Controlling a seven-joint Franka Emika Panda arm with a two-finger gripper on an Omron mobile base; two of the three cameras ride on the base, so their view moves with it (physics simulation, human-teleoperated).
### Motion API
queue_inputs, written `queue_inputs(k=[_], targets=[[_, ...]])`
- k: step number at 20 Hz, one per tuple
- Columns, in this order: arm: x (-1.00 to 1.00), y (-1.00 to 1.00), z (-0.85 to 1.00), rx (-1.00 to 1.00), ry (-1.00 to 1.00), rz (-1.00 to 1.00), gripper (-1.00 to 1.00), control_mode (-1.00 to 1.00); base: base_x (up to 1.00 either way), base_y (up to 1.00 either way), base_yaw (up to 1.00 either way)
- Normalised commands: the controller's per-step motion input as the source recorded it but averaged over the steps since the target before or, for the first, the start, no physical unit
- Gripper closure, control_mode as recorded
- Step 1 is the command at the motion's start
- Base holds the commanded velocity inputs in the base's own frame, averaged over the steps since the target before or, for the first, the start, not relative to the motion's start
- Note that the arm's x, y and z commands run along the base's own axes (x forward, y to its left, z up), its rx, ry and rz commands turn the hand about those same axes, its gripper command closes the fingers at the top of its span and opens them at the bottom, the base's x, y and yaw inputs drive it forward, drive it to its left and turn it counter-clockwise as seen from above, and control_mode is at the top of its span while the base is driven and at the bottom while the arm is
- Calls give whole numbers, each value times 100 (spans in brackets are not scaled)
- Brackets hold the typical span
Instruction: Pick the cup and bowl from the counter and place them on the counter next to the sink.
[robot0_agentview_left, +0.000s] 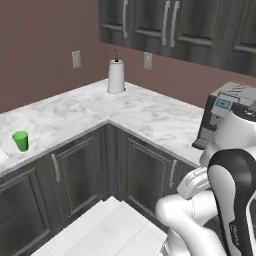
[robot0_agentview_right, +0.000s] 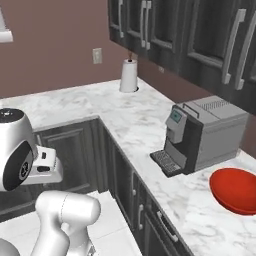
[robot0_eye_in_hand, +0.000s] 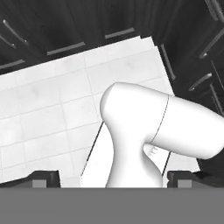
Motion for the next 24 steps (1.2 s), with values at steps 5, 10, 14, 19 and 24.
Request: queue_inputs(k=[5,10,14,19,24], targets=[[0,0,0,0,0,0,-100,100,-29,0,-48],[0,0,0,0,0,0,-100,100,-28,0,-49],[0,0,0,0,0,0,-100,100,-26,0,-49],[0,0,0,0,0,0,-100,100,-23,0,-49],[0,0,0,0,0,0,-100,100,-6,0,-51]])
